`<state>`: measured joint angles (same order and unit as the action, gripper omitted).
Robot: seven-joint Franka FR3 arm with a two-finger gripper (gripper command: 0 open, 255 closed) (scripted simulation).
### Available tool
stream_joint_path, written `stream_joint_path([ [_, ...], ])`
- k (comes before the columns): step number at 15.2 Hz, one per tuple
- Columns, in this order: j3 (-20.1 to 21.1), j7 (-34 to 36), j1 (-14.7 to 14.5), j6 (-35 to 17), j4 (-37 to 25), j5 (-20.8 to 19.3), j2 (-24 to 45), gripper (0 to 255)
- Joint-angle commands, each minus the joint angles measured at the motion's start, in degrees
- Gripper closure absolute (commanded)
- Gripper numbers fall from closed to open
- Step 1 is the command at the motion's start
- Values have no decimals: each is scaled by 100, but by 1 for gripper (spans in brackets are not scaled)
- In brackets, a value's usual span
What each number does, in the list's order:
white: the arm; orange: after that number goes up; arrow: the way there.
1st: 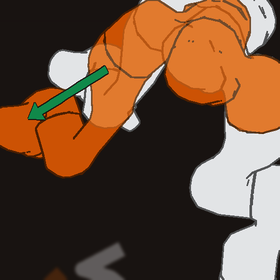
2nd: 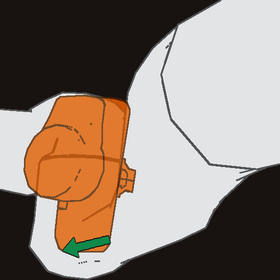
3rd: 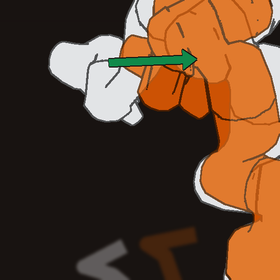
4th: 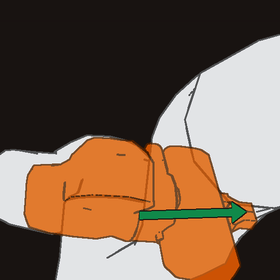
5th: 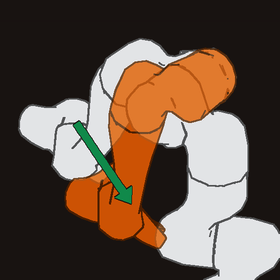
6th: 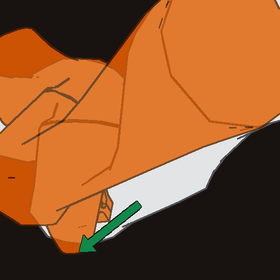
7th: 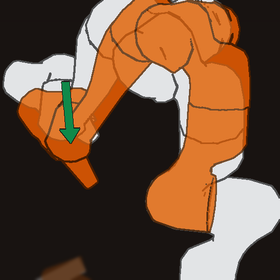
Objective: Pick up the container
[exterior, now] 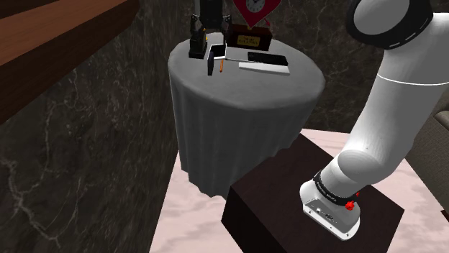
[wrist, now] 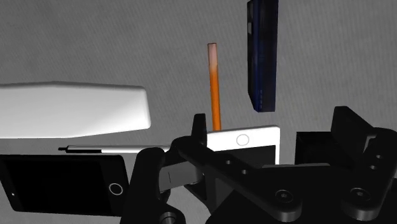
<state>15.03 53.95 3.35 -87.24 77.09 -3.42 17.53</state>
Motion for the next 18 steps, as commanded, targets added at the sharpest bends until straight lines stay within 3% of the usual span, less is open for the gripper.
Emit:
stream_joint_path([
  [1,-2,3,11,-179,209,8,-32,0],
  [4,-4,1,20,-310,359,12,-52,0],
  [5,-4,-3,25,-330,398,17,-71,255],
  [14,-4,1,20,-309,356,12,-50,255],
  [18,2,7,-4,25,-31,-1,4,255],
])
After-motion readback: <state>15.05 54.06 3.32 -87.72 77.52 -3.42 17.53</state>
